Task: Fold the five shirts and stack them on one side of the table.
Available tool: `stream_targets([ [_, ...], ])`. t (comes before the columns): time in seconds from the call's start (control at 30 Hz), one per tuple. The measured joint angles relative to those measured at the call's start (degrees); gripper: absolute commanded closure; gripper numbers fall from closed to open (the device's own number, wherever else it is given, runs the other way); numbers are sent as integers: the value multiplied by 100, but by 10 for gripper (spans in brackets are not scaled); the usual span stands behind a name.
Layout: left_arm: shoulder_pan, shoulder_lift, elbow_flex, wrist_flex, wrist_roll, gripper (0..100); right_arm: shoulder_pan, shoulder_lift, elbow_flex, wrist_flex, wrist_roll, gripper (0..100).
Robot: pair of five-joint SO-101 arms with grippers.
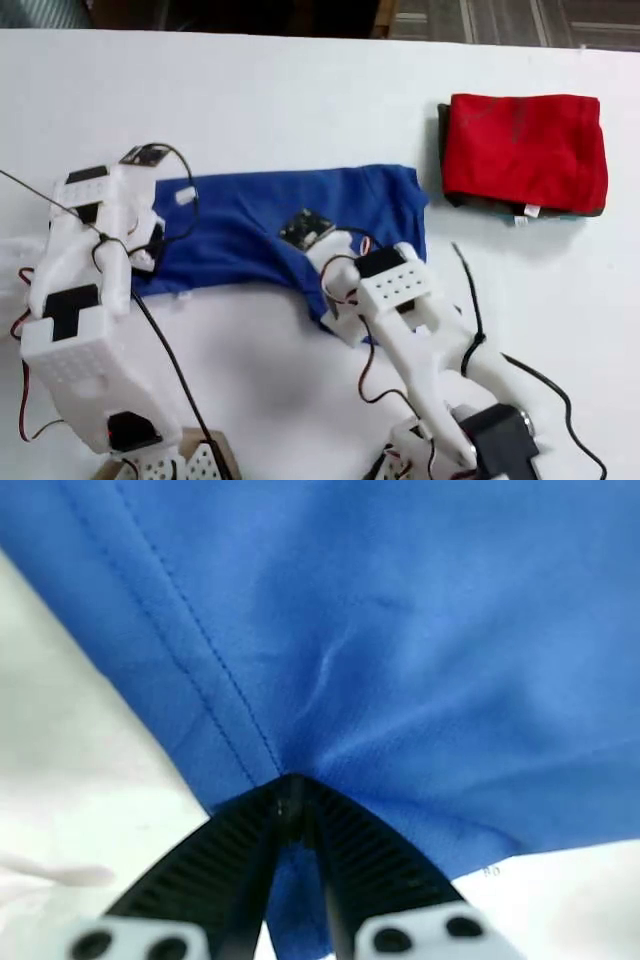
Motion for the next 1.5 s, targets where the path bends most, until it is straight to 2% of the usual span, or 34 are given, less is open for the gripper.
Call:
stream_targets([
  [0.13, 0, 0, 0, 0, 0, 973, -9, 369, 35, -9, 440, 700],
  [0.4, 0, 0, 0, 0, 0, 973, 44, 1231, -44, -396, 554, 700],
  [0.63, 0, 0, 0, 0, 0, 973, 369, 2426, -1257, 88, 554, 703],
  [0.73, 0, 0, 0, 0, 0, 973, 448, 2884, -1776, 413, 554, 800],
  [0.83, 0, 0, 0, 0, 0, 973, 536, 3068, -2031, 457, 554, 997],
  [0.9, 0, 0, 0, 0, 0, 973, 651, 3095, -2189, 457, 554, 956],
  [0.97, 0, 0, 0, 0, 0, 973, 712, 3095, -2207, 440, 554, 985],
  [1.13, 0, 0, 0, 0, 0, 973, 932, 2936, -2207, 422, 580, 980],
  [1.3, 0, 0, 0, 0, 0, 973, 967, 2303, -2163, 598, 1108, 979],
  [1.5, 0, 0, 0, 0, 0, 973, 976, 2084, -2954, 879, 1196, 978],
])
